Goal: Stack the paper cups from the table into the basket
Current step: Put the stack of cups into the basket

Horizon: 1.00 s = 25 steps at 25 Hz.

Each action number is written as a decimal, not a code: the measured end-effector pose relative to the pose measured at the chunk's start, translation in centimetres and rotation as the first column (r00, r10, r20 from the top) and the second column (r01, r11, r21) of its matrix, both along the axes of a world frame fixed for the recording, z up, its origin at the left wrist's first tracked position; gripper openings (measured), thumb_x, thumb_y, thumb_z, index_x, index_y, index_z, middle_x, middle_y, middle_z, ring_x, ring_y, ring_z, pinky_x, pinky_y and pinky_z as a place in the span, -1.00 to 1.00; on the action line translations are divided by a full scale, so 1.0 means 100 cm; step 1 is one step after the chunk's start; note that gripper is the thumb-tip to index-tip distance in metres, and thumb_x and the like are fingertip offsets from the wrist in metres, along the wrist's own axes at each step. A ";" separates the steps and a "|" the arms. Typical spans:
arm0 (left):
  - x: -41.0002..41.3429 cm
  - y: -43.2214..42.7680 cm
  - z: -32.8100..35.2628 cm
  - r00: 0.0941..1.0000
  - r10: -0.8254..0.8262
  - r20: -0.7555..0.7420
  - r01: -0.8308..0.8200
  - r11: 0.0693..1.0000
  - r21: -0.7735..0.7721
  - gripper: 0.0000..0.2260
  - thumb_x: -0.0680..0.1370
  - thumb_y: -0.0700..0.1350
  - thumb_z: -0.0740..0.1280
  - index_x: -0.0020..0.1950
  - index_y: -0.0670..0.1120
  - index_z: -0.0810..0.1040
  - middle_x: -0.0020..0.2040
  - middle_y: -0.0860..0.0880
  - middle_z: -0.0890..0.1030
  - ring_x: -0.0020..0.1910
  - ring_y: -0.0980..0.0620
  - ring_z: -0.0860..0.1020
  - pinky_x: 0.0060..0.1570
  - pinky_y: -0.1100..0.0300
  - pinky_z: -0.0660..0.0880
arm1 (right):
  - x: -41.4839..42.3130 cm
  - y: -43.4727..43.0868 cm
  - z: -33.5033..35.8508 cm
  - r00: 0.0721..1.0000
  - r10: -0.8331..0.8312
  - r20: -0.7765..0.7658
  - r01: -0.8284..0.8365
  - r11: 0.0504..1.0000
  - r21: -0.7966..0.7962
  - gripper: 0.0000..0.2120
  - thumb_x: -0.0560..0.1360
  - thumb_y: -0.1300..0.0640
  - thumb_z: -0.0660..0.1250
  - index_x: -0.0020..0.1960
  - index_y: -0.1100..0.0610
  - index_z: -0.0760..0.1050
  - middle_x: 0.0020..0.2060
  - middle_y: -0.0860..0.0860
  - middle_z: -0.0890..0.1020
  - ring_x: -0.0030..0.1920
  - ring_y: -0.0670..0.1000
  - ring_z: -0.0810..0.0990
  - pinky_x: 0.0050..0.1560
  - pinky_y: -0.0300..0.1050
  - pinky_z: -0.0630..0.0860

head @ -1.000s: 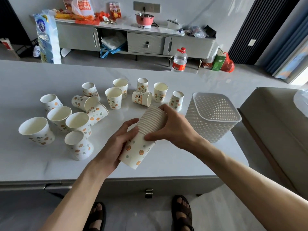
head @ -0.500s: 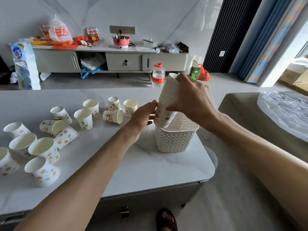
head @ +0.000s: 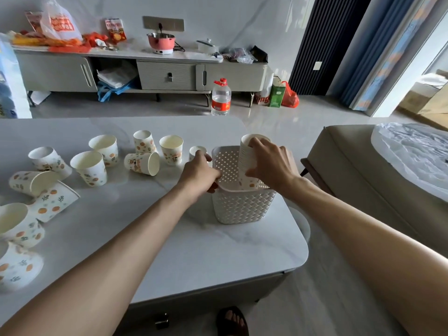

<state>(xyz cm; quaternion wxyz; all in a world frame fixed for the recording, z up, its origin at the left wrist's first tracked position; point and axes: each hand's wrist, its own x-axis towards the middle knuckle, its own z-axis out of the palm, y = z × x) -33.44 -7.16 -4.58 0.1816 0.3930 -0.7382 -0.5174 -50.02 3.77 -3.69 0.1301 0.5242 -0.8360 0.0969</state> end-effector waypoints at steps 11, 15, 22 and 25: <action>0.010 0.005 0.003 1.000 -0.021 -0.015 0.022 0.997 0.070 -0.65 0.50 -0.18 0.33 0.28 -0.10 0.39 -0.22 -0.08 0.60 -0.44 0.01 0.53 -0.43 0.20 0.44 | 0.007 0.002 0.006 0.962 -0.196 0.189 0.173 0.976 0.129 -0.70 0.41 0.04 0.42 0.10 0.14 0.62 0.01 0.16 0.64 -0.06 0.23 0.62 -0.20 -0.05 0.44; 0.029 0.008 0.015 1.000 -0.018 -0.012 0.019 0.995 0.093 -0.71 0.53 -0.12 0.33 0.23 -0.07 0.41 -0.16 -0.07 0.63 -0.43 0.03 0.54 -0.44 0.22 0.44 | 0.020 0.008 0.018 0.972 -0.182 0.146 0.163 0.978 0.131 -0.65 0.42 -0.01 0.44 0.18 0.04 0.57 0.13 0.09 0.59 0.03 0.22 0.60 -0.10 -0.03 0.45; 0.093 0.000 0.030 0.998 0.015 -0.059 -0.007 0.991 0.135 -0.94 0.55 -0.16 0.32 0.00 -0.08 0.49 -0.17 -0.09 0.61 -0.46 0.05 0.53 -0.45 0.21 0.41 | 0.080 0.007 0.061 0.999 0.005 0.051 -0.005 1.000 0.000 -0.73 0.51 0.05 0.35 0.19 0.07 0.55 0.15 0.06 0.60 -0.01 0.17 0.64 -0.11 -0.04 0.50; 0.148 -0.019 0.020 0.990 0.125 -0.063 -0.114 0.981 0.155 -0.97 0.56 -0.15 0.32 -0.02 -0.09 0.51 -0.15 -0.11 0.61 -0.45 0.04 0.54 -0.44 0.20 0.41 | 0.125 -0.016 0.059 0.972 0.195 0.128 -0.199 0.980 0.021 -0.77 0.51 0.05 0.34 0.15 0.03 0.58 0.08 0.01 0.63 -0.01 0.13 0.63 -0.16 -0.06 0.48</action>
